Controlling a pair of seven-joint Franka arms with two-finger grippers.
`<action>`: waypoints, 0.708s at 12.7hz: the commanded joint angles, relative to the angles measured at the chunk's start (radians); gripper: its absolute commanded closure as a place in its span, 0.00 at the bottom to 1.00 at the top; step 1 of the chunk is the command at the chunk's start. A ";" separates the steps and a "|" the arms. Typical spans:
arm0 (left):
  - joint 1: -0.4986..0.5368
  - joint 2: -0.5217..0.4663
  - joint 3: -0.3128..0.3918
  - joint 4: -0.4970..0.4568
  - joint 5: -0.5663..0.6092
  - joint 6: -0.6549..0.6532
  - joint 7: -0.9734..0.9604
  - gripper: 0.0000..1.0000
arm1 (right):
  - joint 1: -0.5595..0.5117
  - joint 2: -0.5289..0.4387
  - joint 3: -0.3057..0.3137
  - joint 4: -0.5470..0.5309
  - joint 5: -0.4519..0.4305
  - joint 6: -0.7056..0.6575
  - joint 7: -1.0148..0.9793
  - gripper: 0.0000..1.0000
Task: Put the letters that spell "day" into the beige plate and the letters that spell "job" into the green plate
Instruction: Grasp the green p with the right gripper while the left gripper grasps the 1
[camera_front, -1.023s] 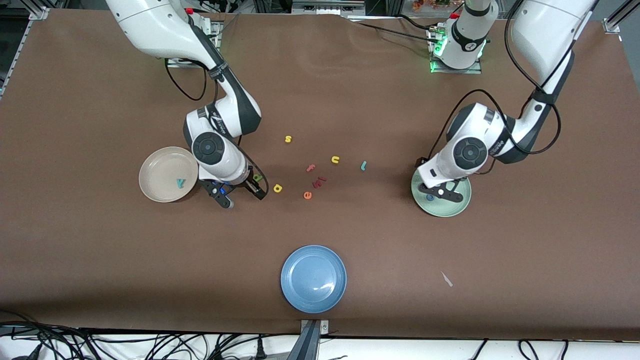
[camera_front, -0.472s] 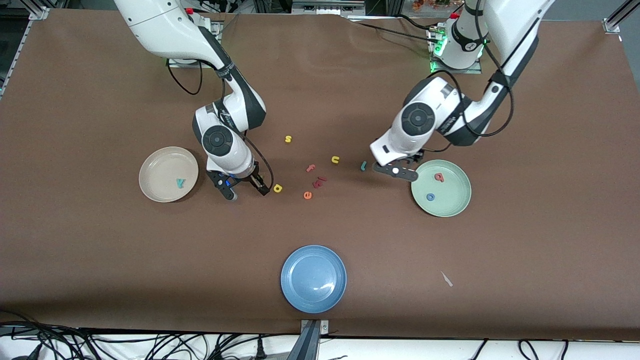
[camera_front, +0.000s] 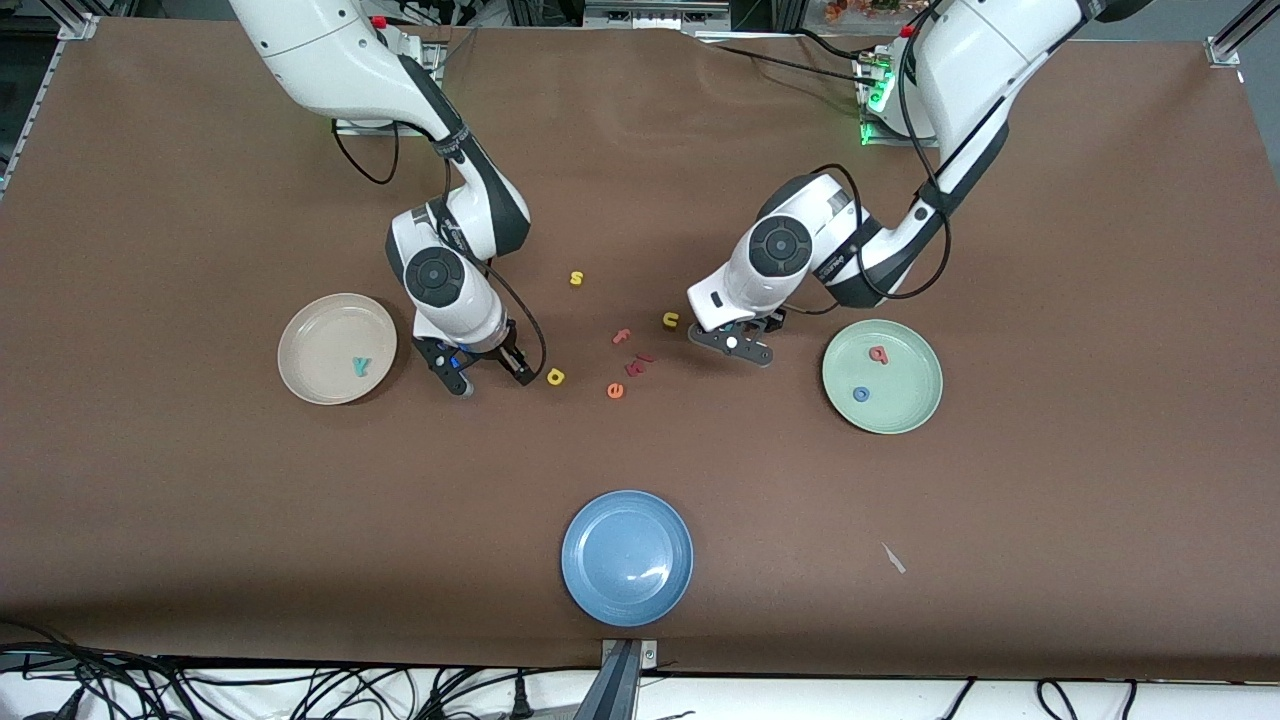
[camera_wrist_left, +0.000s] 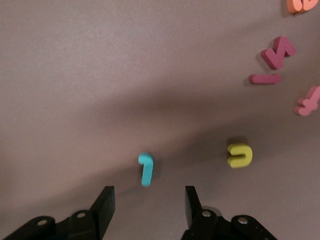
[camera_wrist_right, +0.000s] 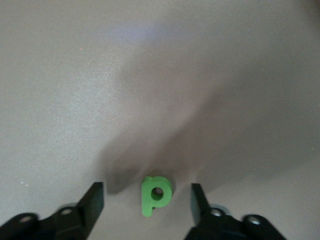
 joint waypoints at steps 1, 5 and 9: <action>-0.001 0.052 0.000 0.029 0.036 0.049 -0.016 0.37 | 0.011 -0.013 0.002 -0.027 0.006 0.020 0.021 0.33; -0.001 0.077 0.008 0.020 0.117 0.049 -0.044 0.50 | 0.017 -0.010 0.002 -0.027 0.006 0.023 0.021 0.52; -0.059 0.080 0.040 0.015 0.119 0.049 -0.073 0.80 | 0.019 -0.009 0.002 -0.026 0.000 0.020 0.007 0.76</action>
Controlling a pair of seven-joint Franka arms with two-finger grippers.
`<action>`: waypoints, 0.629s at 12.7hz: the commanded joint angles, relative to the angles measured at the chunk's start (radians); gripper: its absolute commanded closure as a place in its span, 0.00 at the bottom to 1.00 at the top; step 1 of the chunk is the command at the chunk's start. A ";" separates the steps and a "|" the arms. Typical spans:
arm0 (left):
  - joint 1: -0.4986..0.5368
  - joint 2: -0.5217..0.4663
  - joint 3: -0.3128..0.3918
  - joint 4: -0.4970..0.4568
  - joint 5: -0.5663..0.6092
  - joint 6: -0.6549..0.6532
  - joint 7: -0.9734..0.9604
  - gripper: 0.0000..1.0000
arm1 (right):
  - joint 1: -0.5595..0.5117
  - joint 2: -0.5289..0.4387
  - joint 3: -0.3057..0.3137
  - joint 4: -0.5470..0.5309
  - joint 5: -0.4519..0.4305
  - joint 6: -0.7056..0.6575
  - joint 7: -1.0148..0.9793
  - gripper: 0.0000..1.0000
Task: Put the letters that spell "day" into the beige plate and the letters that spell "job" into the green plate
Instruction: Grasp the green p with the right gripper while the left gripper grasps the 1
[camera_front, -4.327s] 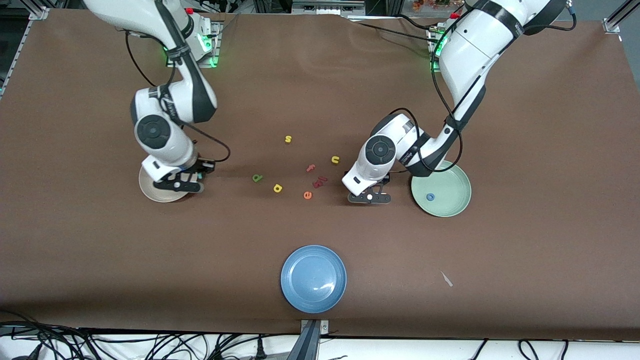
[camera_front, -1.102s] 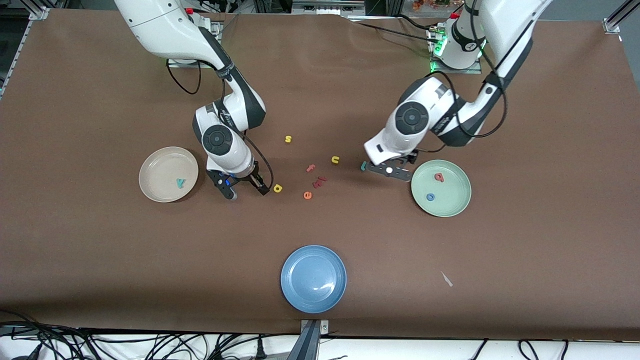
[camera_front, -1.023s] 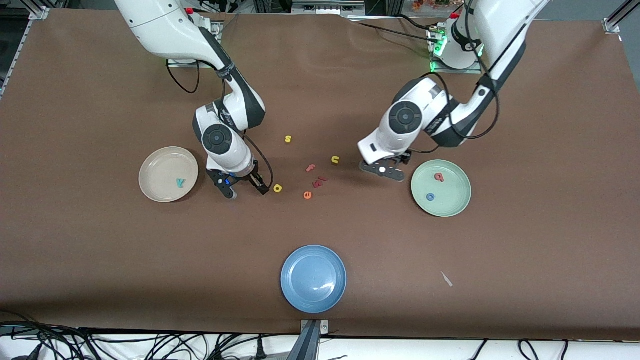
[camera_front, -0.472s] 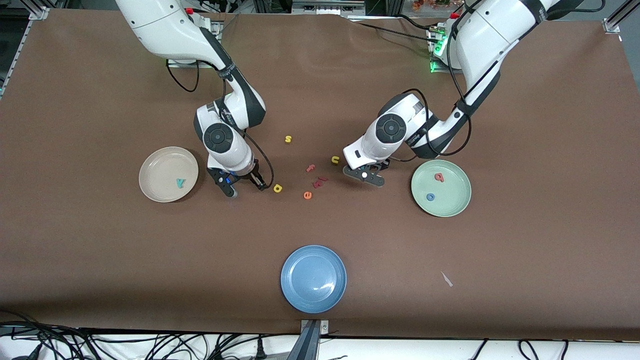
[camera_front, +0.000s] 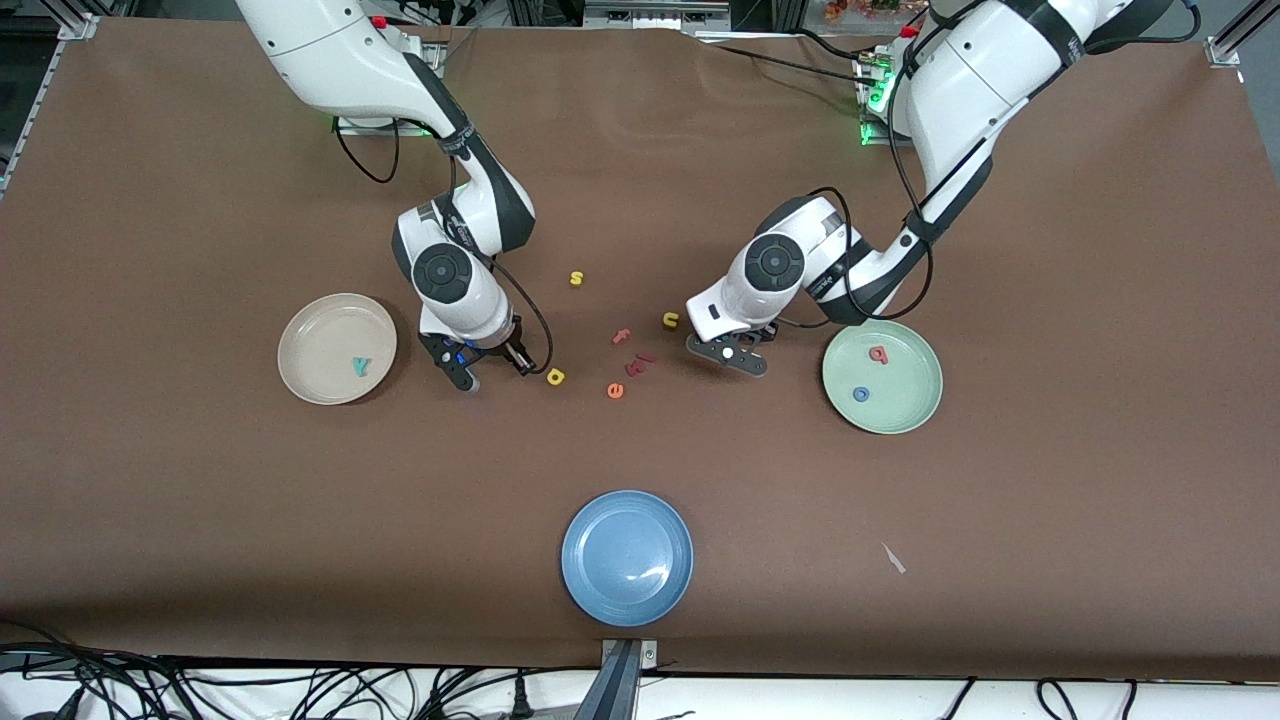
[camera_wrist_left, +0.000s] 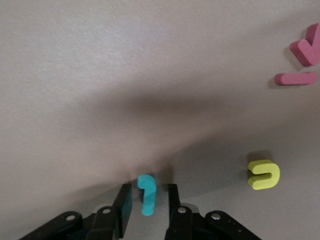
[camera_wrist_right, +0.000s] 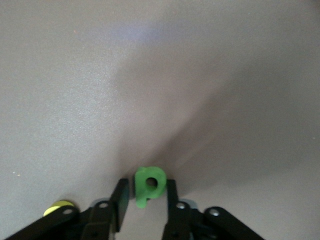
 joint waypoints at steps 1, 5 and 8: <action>-0.088 0.008 0.066 0.012 0.038 0.001 -0.061 0.88 | 0.005 -0.009 0.001 -0.018 -0.005 0.016 -0.011 0.87; -0.090 -0.033 0.076 0.018 0.038 -0.014 -0.067 1.00 | 0.013 -0.015 0.000 0.007 -0.012 0.007 -0.042 1.00; -0.061 -0.125 0.076 0.029 0.025 -0.105 -0.056 1.00 | 0.008 -0.061 -0.036 0.050 -0.012 -0.149 -0.209 1.00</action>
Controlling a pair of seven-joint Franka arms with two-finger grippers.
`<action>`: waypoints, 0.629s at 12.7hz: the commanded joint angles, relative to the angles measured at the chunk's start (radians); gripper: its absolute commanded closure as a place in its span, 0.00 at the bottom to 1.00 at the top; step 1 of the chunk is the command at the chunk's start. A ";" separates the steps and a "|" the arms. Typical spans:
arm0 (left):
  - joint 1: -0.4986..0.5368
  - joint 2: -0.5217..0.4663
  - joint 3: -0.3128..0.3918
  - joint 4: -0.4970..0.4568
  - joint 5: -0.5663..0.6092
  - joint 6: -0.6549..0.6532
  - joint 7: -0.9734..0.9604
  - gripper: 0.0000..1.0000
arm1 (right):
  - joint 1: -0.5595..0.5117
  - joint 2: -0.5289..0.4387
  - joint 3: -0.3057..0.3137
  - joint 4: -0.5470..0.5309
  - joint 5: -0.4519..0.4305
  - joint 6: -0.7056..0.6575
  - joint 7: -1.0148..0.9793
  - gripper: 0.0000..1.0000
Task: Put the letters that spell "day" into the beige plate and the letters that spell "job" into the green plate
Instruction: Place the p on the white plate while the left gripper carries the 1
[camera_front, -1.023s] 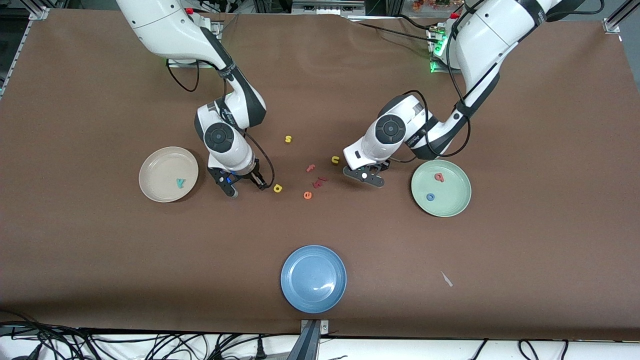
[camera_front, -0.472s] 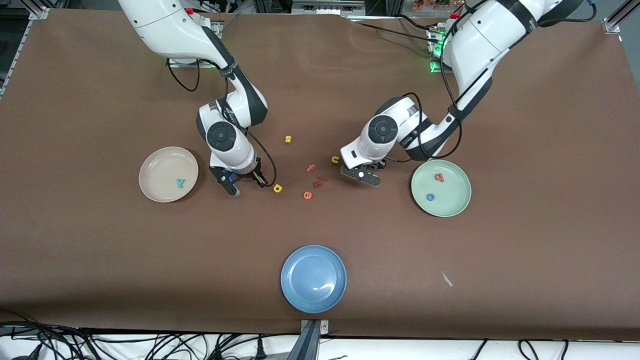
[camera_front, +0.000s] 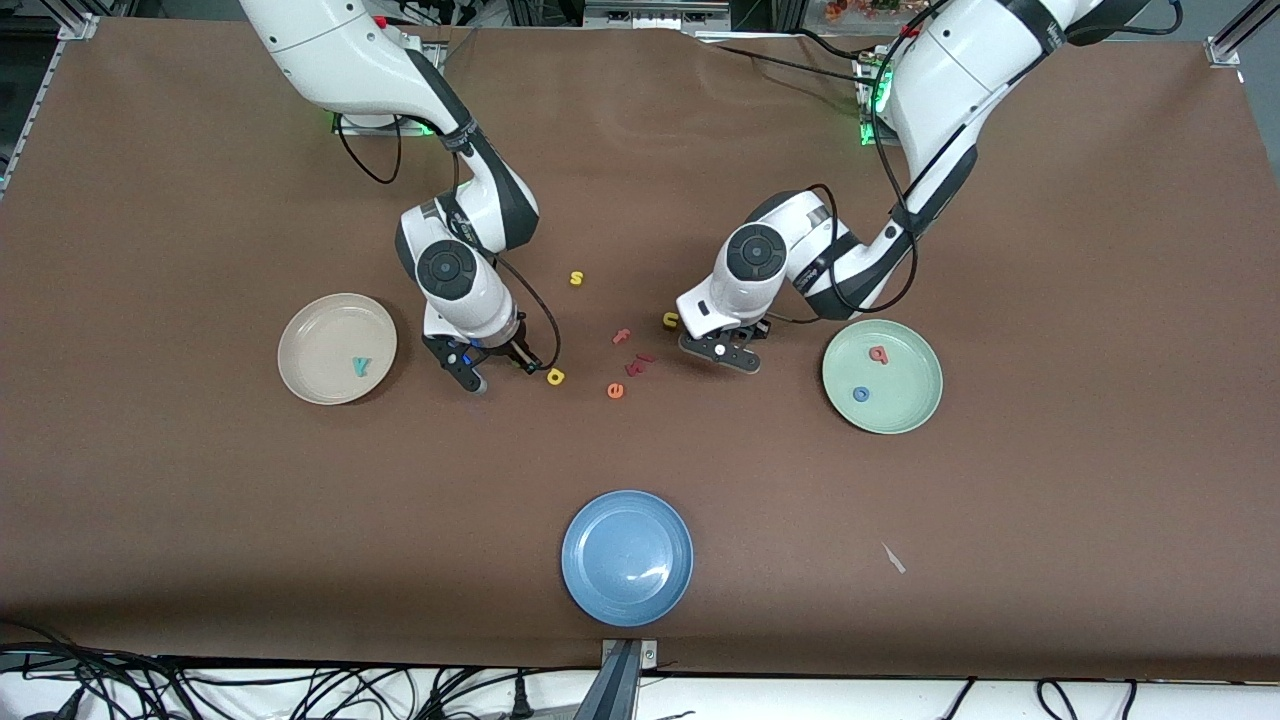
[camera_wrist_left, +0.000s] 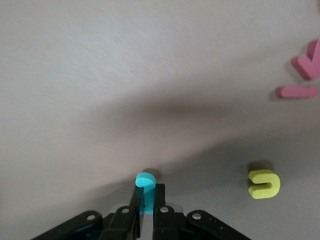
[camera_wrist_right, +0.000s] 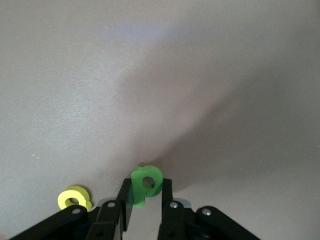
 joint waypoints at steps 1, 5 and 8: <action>0.039 -0.108 0.005 -0.004 0.019 -0.091 -0.011 1.00 | -0.003 -0.075 -0.045 0.003 -0.008 -0.125 -0.205 1.00; 0.146 -0.140 0.002 0.042 0.015 -0.209 0.176 1.00 | -0.001 -0.165 -0.111 -0.111 -0.019 -0.133 -0.471 1.00; 0.216 -0.139 0.005 0.070 0.017 -0.248 0.303 1.00 | -0.001 -0.228 -0.182 -0.206 -0.020 -0.117 -0.610 1.00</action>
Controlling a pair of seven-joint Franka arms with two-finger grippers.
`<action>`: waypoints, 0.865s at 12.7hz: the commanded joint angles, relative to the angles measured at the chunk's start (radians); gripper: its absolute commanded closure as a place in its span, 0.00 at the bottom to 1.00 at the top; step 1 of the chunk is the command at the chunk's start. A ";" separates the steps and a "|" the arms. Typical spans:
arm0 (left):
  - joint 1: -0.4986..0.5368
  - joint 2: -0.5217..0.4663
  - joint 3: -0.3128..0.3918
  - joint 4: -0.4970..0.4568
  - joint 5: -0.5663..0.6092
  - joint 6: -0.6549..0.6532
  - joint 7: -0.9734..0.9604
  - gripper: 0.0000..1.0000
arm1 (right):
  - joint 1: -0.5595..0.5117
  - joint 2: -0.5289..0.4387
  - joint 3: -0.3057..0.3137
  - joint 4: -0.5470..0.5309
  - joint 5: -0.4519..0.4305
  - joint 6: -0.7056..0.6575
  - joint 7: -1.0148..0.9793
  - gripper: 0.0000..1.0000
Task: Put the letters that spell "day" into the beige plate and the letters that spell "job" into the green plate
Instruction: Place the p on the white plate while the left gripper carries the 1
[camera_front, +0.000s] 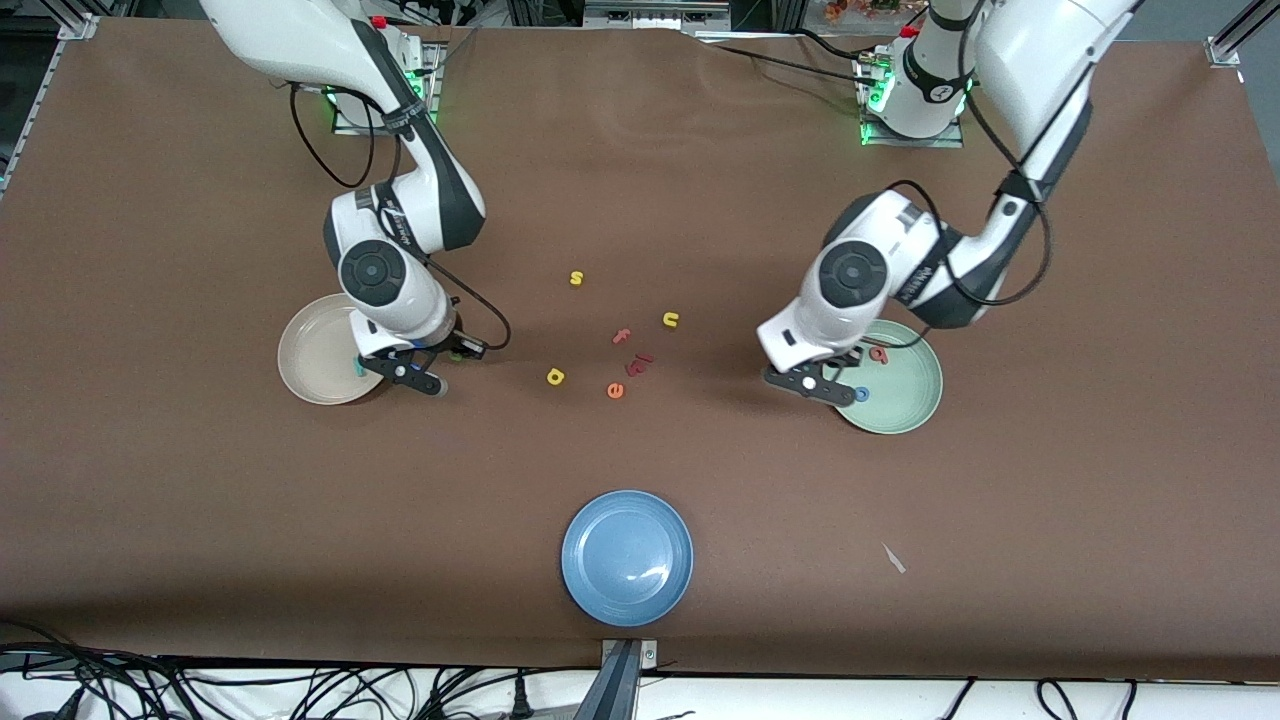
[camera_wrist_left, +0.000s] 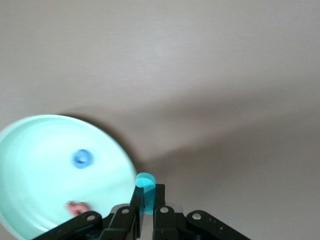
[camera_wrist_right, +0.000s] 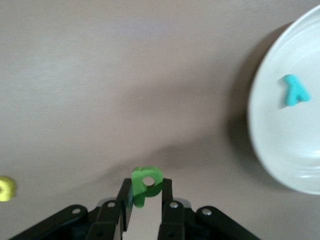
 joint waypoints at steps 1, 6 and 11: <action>0.063 -0.003 -0.002 0.012 0.017 -0.029 0.124 1.00 | 0.001 -0.106 -0.068 -0.153 -0.015 0.056 -0.152 1.00; 0.178 0.028 0.004 -0.005 0.031 -0.022 0.293 1.00 | 0.000 -0.132 -0.185 -0.252 -0.015 0.159 -0.417 1.00; 0.233 0.098 0.009 -0.056 0.115 0.058 0.289 1.00 | -0.001 -0.094 -0.216 -0.207 -0.008 0.178 -0.497 0.00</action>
